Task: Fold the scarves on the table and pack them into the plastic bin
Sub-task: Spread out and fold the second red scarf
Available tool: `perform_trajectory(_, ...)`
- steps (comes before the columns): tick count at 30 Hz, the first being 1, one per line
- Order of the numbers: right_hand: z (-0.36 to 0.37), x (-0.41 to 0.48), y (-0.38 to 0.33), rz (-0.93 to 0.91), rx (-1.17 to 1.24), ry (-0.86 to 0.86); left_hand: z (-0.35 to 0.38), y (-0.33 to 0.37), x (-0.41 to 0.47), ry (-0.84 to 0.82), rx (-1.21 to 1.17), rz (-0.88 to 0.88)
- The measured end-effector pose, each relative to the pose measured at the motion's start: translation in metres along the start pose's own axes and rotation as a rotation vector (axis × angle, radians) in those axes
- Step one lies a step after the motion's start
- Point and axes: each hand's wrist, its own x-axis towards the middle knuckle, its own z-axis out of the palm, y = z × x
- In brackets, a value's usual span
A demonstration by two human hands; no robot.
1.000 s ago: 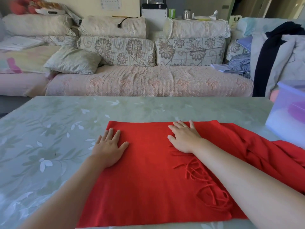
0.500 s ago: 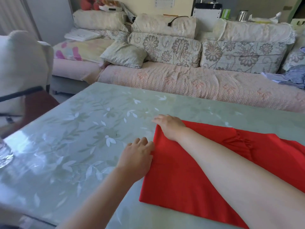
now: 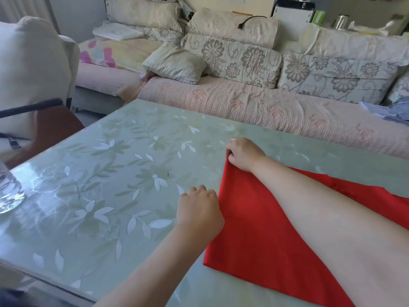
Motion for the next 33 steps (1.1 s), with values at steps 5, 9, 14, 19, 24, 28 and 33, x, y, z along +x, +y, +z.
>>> perform_trajectory(5, -0.001, 0.010, -0.005, 0.088, 0.086, 0.090, -0.009, -0.010, 0.009, 0.099, -0.328, -0.090)
perform_trajectory(9, -0.004, 0.036, -0.025, 0.103, 0.103, 0.162, -0.015, -0.034, 0.022, 0.092, -0.567, -0.087)
perform_trajectory(14, 0.007, 0.076, -0.059, 0.065, 0.085, 0.140, -0.023, -0.090, 0.039, 0.094, -0.445, -0.121)
perform_trajectory(19, 0.037, 0.118, -0.111, -0.015, 0.055, -0.020, -0.022, -0.156, 0.042, 0.090, -0.325, -0.225)
perform_trajectory(24, 0.064, 0.149, -0.165, -0.088, 0.129, -0.134, -0.029, -0.198, 0.040, 0.171, -0.075, -0.413)
perform_trajectory(28, 0.069, 0.149, -0.185, -0.055, 0.196, -0.155, -0.015, -0.201, 0.042, 0.260, 0.119, -0.339)
perform_trajectory(33, 0.068, 0.124, -0.176, 0.020, 0.053, -0.083, -0.004, -0.175, 0.044, 0.221, -0.048, -0.068)
